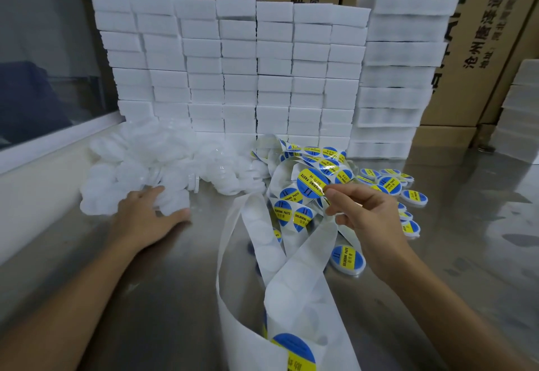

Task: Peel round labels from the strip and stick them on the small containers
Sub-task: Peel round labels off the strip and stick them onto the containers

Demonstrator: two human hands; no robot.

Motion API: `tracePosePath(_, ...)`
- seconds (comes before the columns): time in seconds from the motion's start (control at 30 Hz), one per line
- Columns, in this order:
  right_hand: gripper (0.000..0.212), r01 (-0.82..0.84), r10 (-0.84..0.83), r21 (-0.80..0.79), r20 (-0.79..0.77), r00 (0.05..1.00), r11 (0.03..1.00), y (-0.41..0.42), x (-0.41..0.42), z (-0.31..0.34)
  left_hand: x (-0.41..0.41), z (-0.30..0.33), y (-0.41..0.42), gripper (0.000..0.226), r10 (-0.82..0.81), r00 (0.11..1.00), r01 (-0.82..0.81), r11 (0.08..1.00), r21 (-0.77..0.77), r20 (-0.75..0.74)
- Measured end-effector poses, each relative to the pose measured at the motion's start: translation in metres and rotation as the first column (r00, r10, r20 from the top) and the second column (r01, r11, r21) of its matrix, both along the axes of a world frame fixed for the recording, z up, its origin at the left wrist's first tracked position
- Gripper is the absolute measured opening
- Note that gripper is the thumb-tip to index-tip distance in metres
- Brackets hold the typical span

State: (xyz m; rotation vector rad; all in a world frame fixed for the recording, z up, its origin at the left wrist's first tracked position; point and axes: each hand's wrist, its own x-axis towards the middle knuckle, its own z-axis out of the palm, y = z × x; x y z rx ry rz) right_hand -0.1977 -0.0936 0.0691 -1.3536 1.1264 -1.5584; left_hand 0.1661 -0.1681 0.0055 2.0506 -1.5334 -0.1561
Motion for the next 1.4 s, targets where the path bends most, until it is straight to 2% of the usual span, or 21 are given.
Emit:
tracePosePath(0.07, 0.005, 0.012, -0.012, 0.009, -0.021, 1.0, 1.0, 0.0, 0.0, -0.001, -0.01, 0.0, 0.004, 0.084, 0.041, 0.997, -0.04, 0.999, -0.011, 0.061)
tracePosePath(0.17, 0.007, 0.027, -0.027, 0.002, -0.064, 0.998, 1.0, 0.0, 0.0, -0.001, -0.019, 0.001, 0.01, 0.056, 0.081, 0.989, -0.065, 0.99, -0.125, 0.127)
tracePosePath(0.27, 0.01, 0.031, -0.032, -0.014, -0.103, 0.994, 0.999, 0.0, 0.0, -0.002, -0.026, 0.003, 0.018, 0.039, 0.068, 0.993, -0.05, 0.982, -0.181, 0.094)
tracePosePath(0.43, 0.014, 0.044, -0.049, -0.032, -0.171, 0.984, 0.999, -0.002, -0.002, -0.005, -0.033, 0.006, 0.026, 0.036, 0.017, 0.997, 0.001, 0.972, -0.234, 0.075)
tracePosePath(0.57, 0.011, 0.043, -0.052, -0.049, -0.186, 0.981, 0.998, -0.003, -0.004, -0.005, -0.034, 0.009, 0.03, 0.024, 0.012, 1.0, -0.007, 0.963, -0.269, 0.017)
tracePosePath(0.7, 0.012, 0.041, -0.053, -0.064, -0.201, 0.978, 0.997, -0.004, -0.006, -0.006, -0.036, 0.008, 0.03, 0.011, -0.075, 0.996, 0.084, 0.956, -0.28, 0.044)
tracePosePath(0.93, 0.011, 0.047, -0.064, -0.078, -0.232, 0.971, 0.996, -0.005, -0.006, -0.008, -0.041, 0.011, 0.031, 0.013, -0.057, 0.996, 0.071, 0.971, -0.229, 0.07)
tracePosePath(1.07, 0.011, 0.052, -0.071, -0.084, -0.241, 0.968, 0.995, -0.006, -0.006, -0.009, -0.044, 0.013, 0.033, 0.017, -0.069, 0.998, 0.069, 0.979, -0.194, 0.01)
tracePosePath(1.17, 0.01, 0.05, -0.07, -0.088, -0.246, 0.967, 0.995, -0.007, -0.006, -0.009, -0.048, 0.016, 0.037, 0.009, -0.021, 0.993, 0.056, 0.95, -0.306, 0.117)
tracePosePath(1.23, 0.011, 0.041, -0.064, -0.097, -0.24, 0.969, 0.994, -0.007, -0.006, -0.009, -0.055, 0.022, 0.038, 0.006, -0.095, 0.967, 0.178, 0.917, -0.357, 0.236)
tracePosePath(1.3, 0.011, 0.036, -0.058, -0.099, -0.23, 0.971, 0.994, -0.007, -0.005, -0.009, -0.065, 0.025, 0.041, 0.014, -0.222, 0.912, 0.312, 0.921, -0.232, 0.346)
tracePosePath(1.4, 0.011, 0.033, -0.057, -0.103, -0.236, 0.97, 0.994, -0.007, -0.005, -0.01, -0.078, 0.023, 0.043, 0.019, -0.325, 0.86, 0.347, 0.938, 0.016, 0.395)
